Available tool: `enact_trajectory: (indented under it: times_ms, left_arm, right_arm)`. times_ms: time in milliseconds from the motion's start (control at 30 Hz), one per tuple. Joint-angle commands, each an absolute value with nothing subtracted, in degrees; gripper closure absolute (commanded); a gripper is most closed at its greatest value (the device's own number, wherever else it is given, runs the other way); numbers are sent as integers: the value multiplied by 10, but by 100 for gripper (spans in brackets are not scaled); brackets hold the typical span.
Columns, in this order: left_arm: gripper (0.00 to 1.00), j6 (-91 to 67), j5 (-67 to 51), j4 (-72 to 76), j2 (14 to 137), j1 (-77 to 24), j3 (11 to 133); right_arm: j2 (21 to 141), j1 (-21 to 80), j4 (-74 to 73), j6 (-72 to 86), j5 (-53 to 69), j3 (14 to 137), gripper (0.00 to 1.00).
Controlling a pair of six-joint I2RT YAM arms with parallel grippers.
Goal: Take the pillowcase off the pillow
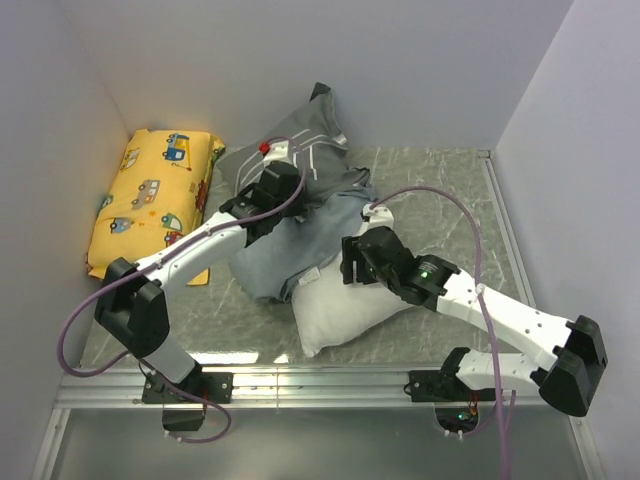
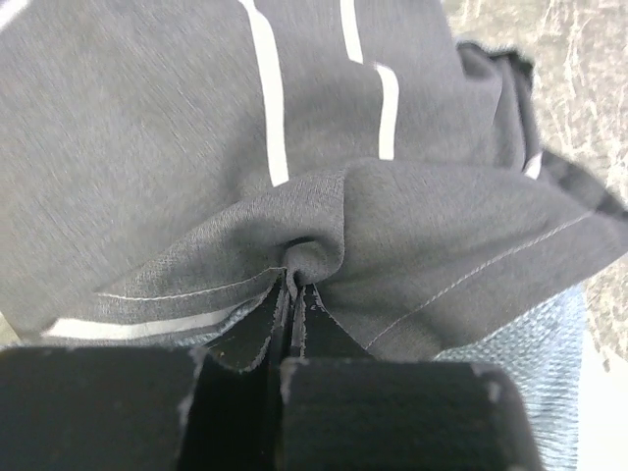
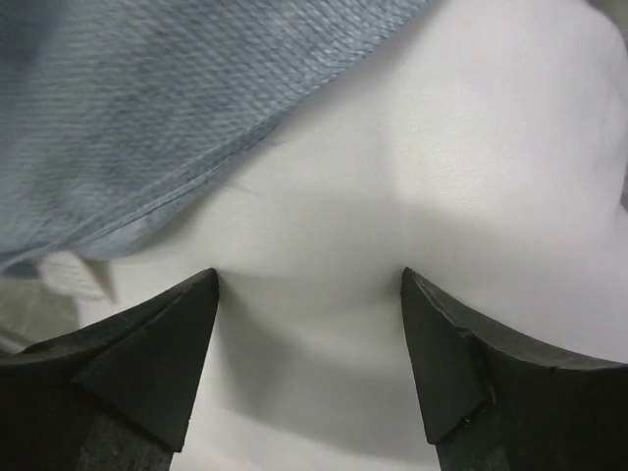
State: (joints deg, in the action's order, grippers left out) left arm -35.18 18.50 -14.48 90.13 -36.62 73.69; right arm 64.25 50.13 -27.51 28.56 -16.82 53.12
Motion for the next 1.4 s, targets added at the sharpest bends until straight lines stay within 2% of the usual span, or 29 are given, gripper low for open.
enact_trajectory:
  times_ms: [0,33,67,133,167,333,467,667,733,767,800,867,900,1000,1100,1367]
  left_arm:
    - [100,-344,219,-157,917,-355,797]
    - [100,-343,217,-163,919,-349,819]
    - [100,-342,205,-169,921,-333,826]
    - [100,-344,193,-169,919,-314,838]
    - [100,-343,188,-171,918,-304,841]
    - [100,-341,185,-195,909,-211,853]
    - [100,-371,116,-174,881,-109,824]
    - [100,-395,75,-144,880,-149,770]
    - [100,-401,77,-132,883,-170,743]
    - [100,-404,73,-123,883,-185,732]
    - [100,-413,69,-113,882,-192,710]
    - [100,-423,65,-93,882,-213,694]
    - [100,-423,67,-89,882,-219,687]
    - [100,-425,75,-91,892,-236,685]
    - [100,-430,69,-83,894,-242,677]
    - [100,-418,83,-102,866,-245,685]
  right_arm:
    - [668,498,-295,314,-235,523,27]
    - [671,489,-306,313,-246,525,53]
    - [670,481,-309,313,-264,526,68]
    - [663,442,-314,305,-266,523,93]
    - [658,426,-317,302,-259,525,99]
    - [600,343,-357,291,-286,545,100]
    - [560,290,-371,283,-309,567,100]
    - [578,242,-346,257,-256,584,100]
    - [591,242,-330,244,-223,590,92]
    - [595,242,-326,240,-195,593,85]
    - [596,244,-325,231,-184,604,67]
    - [593,257,-323,220,-177,613,49]
    - [591,269,-324,215,-184,624,37]
    - [584,334,-329,199,-221,646,20]
    - [607,398,-334,196,-232,657,14]
    - [692,427,-332,254,-294,595,16]
